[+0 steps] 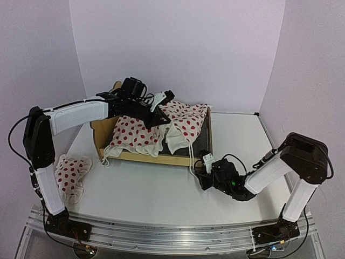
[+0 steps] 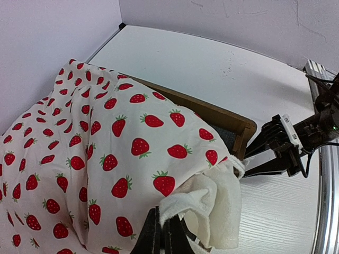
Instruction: Set up the pet bed
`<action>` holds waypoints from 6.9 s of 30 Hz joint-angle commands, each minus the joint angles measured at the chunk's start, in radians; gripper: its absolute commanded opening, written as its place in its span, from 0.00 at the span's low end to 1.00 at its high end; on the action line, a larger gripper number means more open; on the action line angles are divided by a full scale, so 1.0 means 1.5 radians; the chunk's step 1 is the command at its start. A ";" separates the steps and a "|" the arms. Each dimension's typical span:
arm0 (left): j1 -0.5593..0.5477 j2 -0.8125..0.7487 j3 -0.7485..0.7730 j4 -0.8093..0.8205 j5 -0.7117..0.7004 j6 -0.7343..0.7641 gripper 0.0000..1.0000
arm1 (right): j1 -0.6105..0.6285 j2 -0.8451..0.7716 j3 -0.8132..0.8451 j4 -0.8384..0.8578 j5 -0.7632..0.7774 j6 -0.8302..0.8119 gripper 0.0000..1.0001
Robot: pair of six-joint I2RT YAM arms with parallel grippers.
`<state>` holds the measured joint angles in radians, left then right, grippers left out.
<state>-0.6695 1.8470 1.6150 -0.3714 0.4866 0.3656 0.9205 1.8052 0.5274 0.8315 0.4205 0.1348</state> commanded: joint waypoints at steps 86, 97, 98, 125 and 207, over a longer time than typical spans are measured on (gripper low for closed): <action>0.017 -0.062 -0.052 0.031 0.009 0.002 0.00 | -0.146 -0.035 0.351 -0.499 -0.264 0.026 0.00; 0.016 -0.047 -0.061 0.056 0.030 -0.012 0.00 | -0.171 -0.071 0.358 -0.557 -0.272 0.137 0.00; 0.016 -0.046 -0.060 0.056 0.029 -0.011 0.00 | -0.171 -0.073 0.368 -0.573 -0.277 0.141 0.00; 0.019 -0.051 -0.064 0.056 -0.028 0.029 0.00 | -0.199 0.221 0.826 -1.074 -0.508 0.119 0.00; -0.008 -0.023 -0.061 0.054 0.039 -0.004 0.00 | 0.056 0.184 0.057 0.393 0.264 0.016 0.42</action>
<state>-0.6838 1.8164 1.4769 -0.2962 0.5465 0.3439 1.0092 2.0698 0.5461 1.2606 0.7176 0.1612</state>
